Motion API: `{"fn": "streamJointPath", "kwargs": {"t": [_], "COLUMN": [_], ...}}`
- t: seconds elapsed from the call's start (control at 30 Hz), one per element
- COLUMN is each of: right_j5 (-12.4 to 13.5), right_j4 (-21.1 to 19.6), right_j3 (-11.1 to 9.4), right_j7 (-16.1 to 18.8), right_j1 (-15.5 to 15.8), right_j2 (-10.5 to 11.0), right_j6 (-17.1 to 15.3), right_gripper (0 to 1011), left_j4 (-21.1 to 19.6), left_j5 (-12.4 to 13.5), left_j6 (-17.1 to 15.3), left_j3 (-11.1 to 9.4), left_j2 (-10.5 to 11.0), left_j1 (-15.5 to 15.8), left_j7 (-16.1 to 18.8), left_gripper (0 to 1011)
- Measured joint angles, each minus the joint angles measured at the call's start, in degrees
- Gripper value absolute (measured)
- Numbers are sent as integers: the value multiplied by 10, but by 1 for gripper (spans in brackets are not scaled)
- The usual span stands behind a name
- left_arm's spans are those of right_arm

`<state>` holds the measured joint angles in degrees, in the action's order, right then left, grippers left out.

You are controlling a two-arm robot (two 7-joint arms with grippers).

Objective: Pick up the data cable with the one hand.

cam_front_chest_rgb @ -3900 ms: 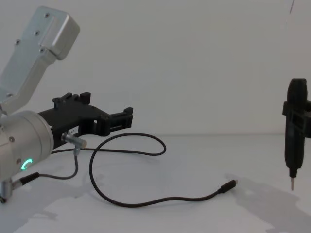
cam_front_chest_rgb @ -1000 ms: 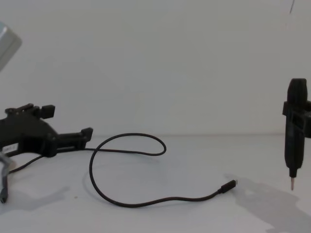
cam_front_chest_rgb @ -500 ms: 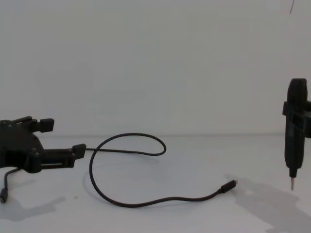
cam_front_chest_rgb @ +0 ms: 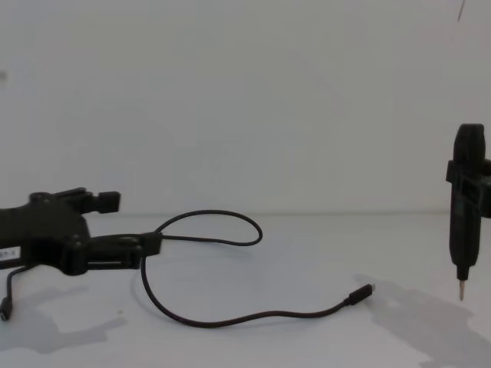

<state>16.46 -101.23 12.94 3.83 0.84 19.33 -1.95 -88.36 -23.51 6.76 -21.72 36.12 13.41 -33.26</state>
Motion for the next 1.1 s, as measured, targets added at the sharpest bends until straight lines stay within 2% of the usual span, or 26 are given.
{"fn": "streamJointPath", "kwargs": {"t": [0.3,0.5,1.1], "right_j5": [0,0,0], "right_j4": [0,0,0], "right_j3": [0,0,0], "right_j7": [0,0,0], "right_j1": [0,0,0], "right_j2": [0,0,0], "right_j6": [0,0,0], "right_gripper": [279,279,279], "left_j4": [29,47,96], "left_j5": [-2,8,44], "left_j6": [-2,-12,-42], "left_j3": [-28,-48,-94], "left_j2": [-15,-23,-50], "left_j1": [39,62,111], "left_j7": [-44,-58,-68], "left_gripper": [1001,1001,1001]}}
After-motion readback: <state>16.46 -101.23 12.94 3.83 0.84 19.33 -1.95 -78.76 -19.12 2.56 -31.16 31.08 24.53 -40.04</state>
